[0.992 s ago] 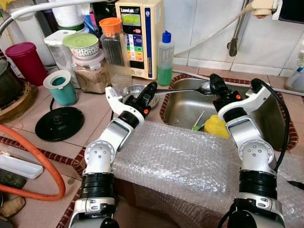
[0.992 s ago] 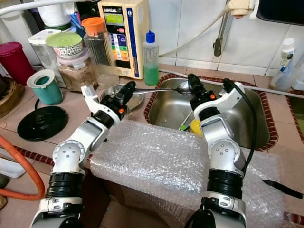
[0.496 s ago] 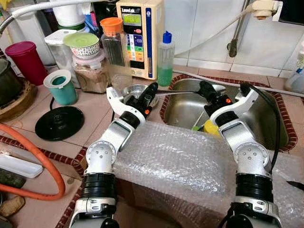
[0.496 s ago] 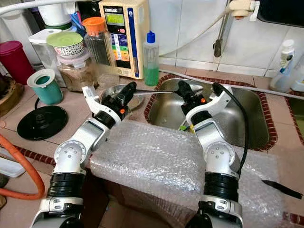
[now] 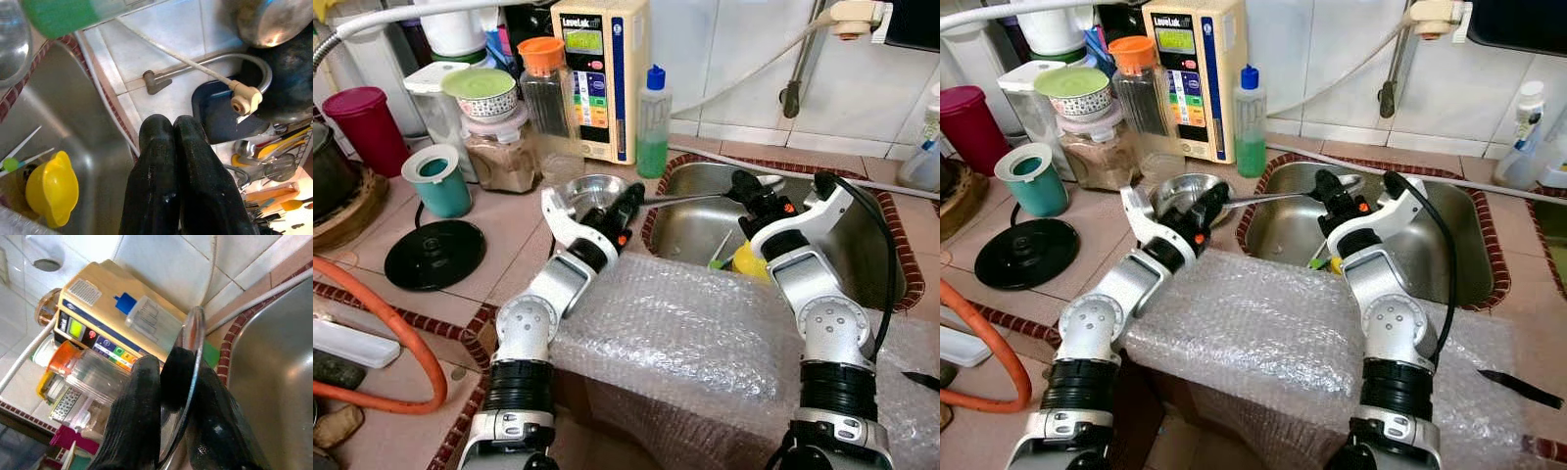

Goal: Kitchen organization

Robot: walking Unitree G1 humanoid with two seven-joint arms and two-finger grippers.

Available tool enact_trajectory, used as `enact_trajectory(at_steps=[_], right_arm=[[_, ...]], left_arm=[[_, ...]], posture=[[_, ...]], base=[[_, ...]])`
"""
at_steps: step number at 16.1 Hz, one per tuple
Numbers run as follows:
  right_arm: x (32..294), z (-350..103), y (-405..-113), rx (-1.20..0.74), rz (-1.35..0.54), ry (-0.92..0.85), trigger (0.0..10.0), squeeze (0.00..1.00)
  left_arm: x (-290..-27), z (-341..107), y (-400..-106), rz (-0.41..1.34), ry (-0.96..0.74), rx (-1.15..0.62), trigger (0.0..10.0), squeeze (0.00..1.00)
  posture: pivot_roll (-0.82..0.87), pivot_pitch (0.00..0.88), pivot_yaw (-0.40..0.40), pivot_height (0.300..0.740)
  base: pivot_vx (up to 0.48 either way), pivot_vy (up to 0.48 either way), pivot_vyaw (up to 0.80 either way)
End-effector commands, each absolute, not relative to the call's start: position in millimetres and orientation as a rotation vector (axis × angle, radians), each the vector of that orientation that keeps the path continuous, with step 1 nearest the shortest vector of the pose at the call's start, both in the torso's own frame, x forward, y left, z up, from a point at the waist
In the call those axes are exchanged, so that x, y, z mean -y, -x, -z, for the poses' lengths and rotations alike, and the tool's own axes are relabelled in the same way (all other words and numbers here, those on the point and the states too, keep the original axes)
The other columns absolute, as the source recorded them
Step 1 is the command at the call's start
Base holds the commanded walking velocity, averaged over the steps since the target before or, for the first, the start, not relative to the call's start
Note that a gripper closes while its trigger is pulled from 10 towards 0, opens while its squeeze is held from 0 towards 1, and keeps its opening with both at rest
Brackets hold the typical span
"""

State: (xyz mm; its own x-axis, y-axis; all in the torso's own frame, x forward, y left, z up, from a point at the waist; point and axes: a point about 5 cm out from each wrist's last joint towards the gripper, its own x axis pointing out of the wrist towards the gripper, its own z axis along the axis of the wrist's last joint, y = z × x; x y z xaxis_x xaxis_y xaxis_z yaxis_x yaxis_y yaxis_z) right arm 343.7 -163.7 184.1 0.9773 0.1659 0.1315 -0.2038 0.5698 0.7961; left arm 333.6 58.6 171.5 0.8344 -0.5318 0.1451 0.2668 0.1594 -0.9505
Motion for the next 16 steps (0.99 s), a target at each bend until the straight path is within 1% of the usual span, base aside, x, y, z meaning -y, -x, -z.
enact_trajectory(at_steps=[1, 2, 3, 4, 6, 8, 9, 11, 12, 14, 15, 16], right_arm=[[179, -180, -344, 0.049, -0.091, -0.92, 0.0, 0.0], [181, -180, -345, 0.051, -0.073, -0.917, 0.0, 0.0], [184, -181, -345, 0.061, -0.036, -0.891, 0.0, 0.0], [186, -183, -346, 0.072, -0.007, -0.86, 0.0, 0.0], [187, -195, -349, 0.114, 0.04, -0.782, 0.0, 0.0], [187, -208, -352, 0.157, 0.075, -0.685, 0.0, 0.0], [189, -216, -355, 0.201, 0.104, -0.607, 0.0, 0.0], [190, -220, -359, 0.224, 0.121, -0.569, 0.0, 0.0], [189, -223, -361, 0.252, 0.116, -0.415, 0.0, 0.0], [186, -222, -364, 0.275, 0.111, -0.181, 0.0, 0.0], [185, -218, -366, 0.275, 0.117, -0.073, 0.0, 0.0], [182, -212, -368, 0.289, 0.09, 0.085, 0.0, 0.0]], left_arm=[[-20, -186, -324, 0.672, 1.376, -0.244, 1.1, 0.0], [-19, -184, -324, 0.671, 1.34, -0.254, 2.2, 0.0], [-17, -183, -324, 0.663, 1.323, -0.259, 10.0, 0.98], [-17, -180, -324, 0.646, 1.318, -0.267, 10.0, 1.0], [-19, -172, -323, 0.616, 1.281, -0.291, 10.0, 1.0], [-21, -164, -321, 0.598, 1.207, -0.324, 10.0, 1.0], [-23, -159, -321, 0.606, 1.071, -0.322, 10.0, 1.0], [-29, -157, -320, 0.614, 0.962, -0.302, 10.0, 1.0], [-31, -154, -317, 0.65, 0.826, -0.282, 10.0, 1.0], [-33, -146, -310, 0.711, 0.563, -0.263, 10.0, 1.0], [-33, -142, -308, 0.723, 0.497, -0.262, 10.0, 1.0], [-35, -140, -307, 0.714, 0.48, -0.26, 10.0, 1.0]], posture=[[-0.1, 0.0, 0.084, 0.74], [-0.1, 0.0, 0.083, 0.74], [-0.1, 0.0, 0.081, 0.74], [-0.1, 0.0, 0.081, 0.74], [-0.08, 0.0, 0.081, 0.74], [-0.07, 0.0, 0.079, 0.74], [-0.05, 0.0, 0.083, 0.74], [-0.05, 0.0, 0.086, 0.74], [-0.04, 0.0, 0.083, 0.74], [-0.03, 0.0, 0.083, 0.74], [-0.03, 0.0, 0.083, 0.74], [-0.03, 0.0, 0.083, 0.74]], base=[[0.0, 0.0, 0.0], [0.0, 0.0, 0.0], [0.0, 0.0, 0.0], [0.0, 0.0, 0.0], [0.0, 0.0, 0.0], [0.0, 0.0, 0.0], [0.0, 0.0, 0.0], [0.0, 0.0, 0.0], [0.0, 0.0, 0.0], [0.0, 0.0, 0.0], [0.0, 0.0, 0.0], [0.0, 0.0, 0.0]])
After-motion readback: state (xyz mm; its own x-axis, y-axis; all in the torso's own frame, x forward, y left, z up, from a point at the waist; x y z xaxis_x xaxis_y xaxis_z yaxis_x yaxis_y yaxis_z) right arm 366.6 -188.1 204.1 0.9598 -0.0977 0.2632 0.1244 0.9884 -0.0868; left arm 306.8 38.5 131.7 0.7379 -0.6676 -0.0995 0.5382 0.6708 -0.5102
